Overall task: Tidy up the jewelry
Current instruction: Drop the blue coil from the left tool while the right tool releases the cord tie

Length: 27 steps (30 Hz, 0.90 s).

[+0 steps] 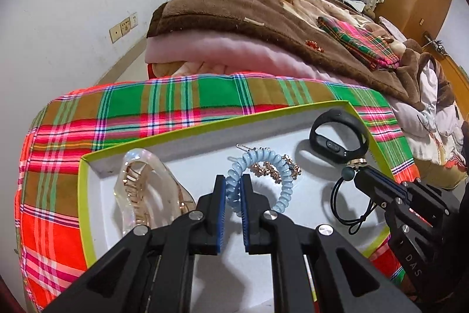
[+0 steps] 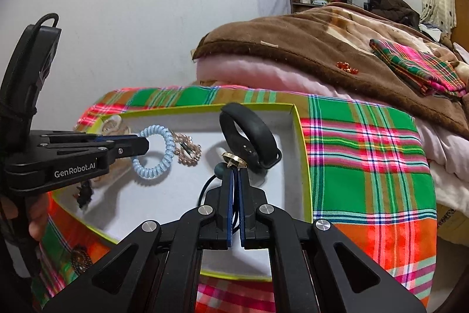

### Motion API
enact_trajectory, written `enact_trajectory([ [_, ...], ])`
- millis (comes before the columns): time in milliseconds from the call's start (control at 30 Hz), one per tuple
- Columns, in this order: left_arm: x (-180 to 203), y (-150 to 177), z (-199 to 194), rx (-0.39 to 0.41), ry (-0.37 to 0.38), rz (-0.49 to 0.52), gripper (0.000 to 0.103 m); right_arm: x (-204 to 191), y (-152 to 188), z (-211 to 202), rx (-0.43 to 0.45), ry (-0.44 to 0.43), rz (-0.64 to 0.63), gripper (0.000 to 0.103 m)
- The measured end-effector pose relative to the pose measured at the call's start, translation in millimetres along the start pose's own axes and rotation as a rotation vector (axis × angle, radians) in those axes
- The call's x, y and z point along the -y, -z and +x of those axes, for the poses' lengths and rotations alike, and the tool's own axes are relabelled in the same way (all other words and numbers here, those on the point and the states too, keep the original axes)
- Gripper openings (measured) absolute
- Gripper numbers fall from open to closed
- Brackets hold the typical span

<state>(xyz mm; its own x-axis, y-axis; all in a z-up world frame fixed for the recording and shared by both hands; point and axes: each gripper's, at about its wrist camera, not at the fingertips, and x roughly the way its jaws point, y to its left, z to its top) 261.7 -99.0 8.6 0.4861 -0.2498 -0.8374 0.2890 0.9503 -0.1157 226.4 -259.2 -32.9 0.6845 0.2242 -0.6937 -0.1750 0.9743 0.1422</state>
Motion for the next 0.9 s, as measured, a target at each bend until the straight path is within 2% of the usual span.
enact_trajectory([
  [300, 0, 3, 7, -0.026, 0.0, -0.002, 0.01, 1, 6, 10, -0.06, 0.03, -0.032, 0.003],
  [900, -1, 3, 9, -0.036, 0.003, -0.016, 0.012, 0, 7, 11, -0.068, 0.078, -0.053, 0.004],
])
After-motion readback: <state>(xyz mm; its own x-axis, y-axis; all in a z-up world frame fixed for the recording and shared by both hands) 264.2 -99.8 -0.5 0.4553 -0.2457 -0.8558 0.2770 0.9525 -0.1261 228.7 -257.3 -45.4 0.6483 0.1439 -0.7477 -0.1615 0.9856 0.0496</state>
